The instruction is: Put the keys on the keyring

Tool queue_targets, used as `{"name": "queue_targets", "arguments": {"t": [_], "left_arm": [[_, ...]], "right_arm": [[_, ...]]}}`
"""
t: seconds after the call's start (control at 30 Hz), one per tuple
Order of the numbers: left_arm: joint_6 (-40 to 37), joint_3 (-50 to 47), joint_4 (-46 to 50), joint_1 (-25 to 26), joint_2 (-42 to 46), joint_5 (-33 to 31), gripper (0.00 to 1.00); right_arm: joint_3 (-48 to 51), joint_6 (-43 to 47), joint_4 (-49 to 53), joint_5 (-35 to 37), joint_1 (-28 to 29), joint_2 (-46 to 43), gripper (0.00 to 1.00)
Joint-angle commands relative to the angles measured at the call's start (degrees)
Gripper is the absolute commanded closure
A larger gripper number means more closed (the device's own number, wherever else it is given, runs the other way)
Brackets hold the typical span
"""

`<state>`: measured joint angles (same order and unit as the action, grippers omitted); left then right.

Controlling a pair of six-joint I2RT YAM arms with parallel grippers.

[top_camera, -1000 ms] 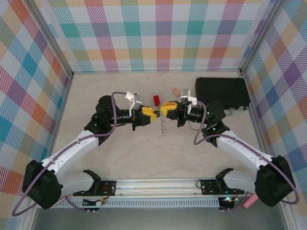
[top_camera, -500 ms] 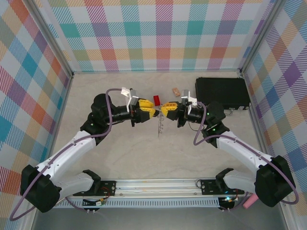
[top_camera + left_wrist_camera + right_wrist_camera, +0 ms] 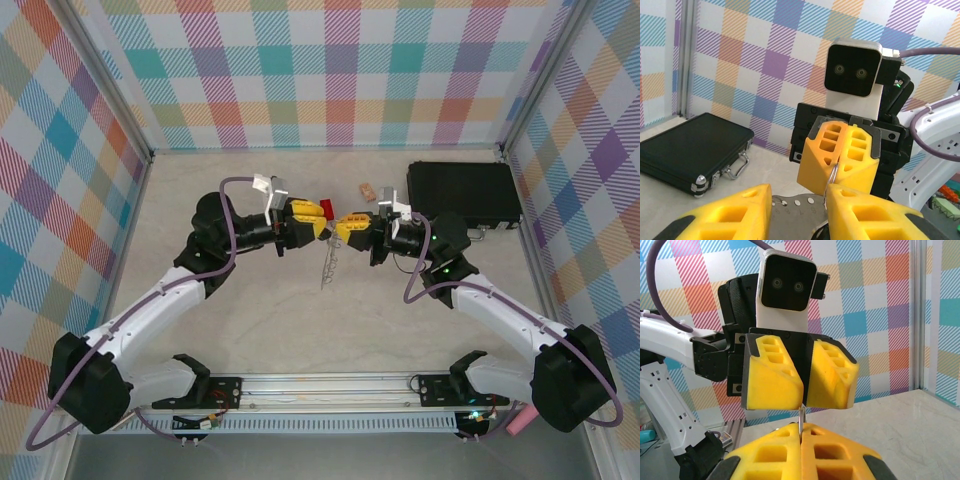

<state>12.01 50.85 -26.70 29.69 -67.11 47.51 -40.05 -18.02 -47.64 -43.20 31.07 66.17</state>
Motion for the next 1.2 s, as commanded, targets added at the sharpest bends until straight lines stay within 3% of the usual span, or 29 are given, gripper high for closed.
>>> {"name": "queue_targets", "arguments": {"t": [0.0, 0.23, 0.63, 0.87, 0.97, 1.1, 1.17], "left_arm": [[1.47, 1.67, -3.94, -0.6, -0.47, 2.6, 0.68], [4.77, 1.22, -8.7, -0.52, -2.4, 6.57, 0.68], [2.71, 1.1, -6.68, 0.41, -3.44, 8.39, 0.72], [-1.52, 2.06, -0.33, 0.95, -3.47, 7.53, 0.73], [-1.78, 2.06, -0.54, 1.15, -3.42, 7.4, 0.8], [-1.84, 2.4, -1.14, 1.8, -3.91, 7.86, 0.81], [-2.07, 2.81, -1.19, 2.19, -4.42, 8.47, 0.92]], "right_arm": [[-0.62, -1.44, -4.17, -1.77, -0.4, -0.91, 1.0], [-1.17, -1.65, -3.9, -2.73, -0.41, -0.15, 1.0], [-1.75, -2.66, -4.55, -4.08, -0.45, 1.16, 1.0], [-1.8, -2.72, -4.55, -4.36, -0.4, 1.24, 1.0], [-1.83, -2.8, -4.44, -4.74, -0.4, 1.42, 1.0], [-2.09, -3.19, -4.49, -5.64, -0.41, 2.07, 1.0], [-2.29, -3.41, -4.43, -6.16, -0.4, 2.45, 1.0]]}}
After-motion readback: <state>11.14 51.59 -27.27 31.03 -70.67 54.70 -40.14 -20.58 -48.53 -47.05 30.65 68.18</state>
